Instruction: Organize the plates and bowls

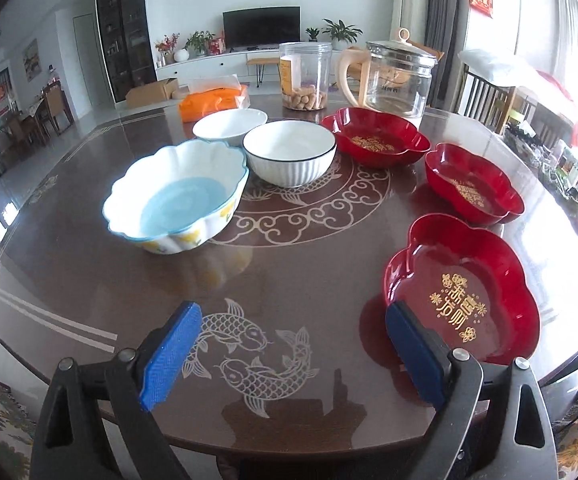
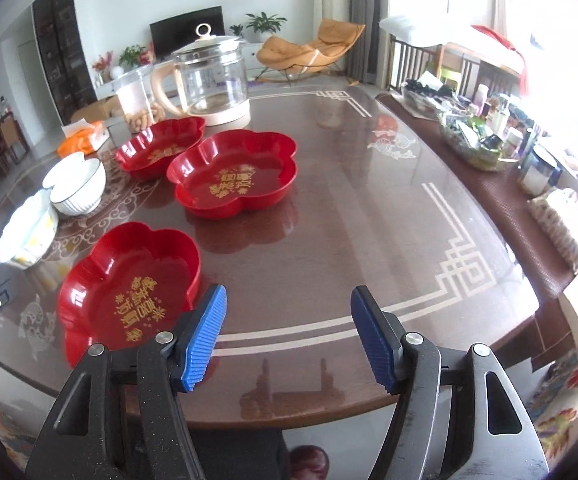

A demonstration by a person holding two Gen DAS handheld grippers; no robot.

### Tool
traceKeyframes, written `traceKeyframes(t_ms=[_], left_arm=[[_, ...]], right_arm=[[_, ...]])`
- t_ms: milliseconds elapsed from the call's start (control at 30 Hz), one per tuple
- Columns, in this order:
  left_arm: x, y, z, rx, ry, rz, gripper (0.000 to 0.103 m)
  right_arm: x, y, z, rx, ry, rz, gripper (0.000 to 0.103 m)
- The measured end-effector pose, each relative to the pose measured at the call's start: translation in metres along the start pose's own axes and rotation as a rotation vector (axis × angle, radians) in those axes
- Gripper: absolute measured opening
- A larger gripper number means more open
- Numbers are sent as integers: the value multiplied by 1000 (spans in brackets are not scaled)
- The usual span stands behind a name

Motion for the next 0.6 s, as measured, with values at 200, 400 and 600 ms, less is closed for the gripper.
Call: traceKeyframes(t_ms=[200,400,600], left_arm=[[22,-2,-6,22,-15,67,93],[41,3,-8,23,-6,120,102],[46,11,-6,10,-18,168,102]], right_arm=[[-5,-3,-3,30,-1,-7,68],[0,-1,-4,30,10,-18,68],[2,-1,-5,39,16,-69,69]])
Point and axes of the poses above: each gripper's, at about its wrist camera, not at the fingertips, and y roughly against the way its jaws point, x to its left, z to its top, the point moved 4 cm from there along -y, roughly the way its jaws point, and after that the axes turned 5 degrees about z, right-handed, at the moved point
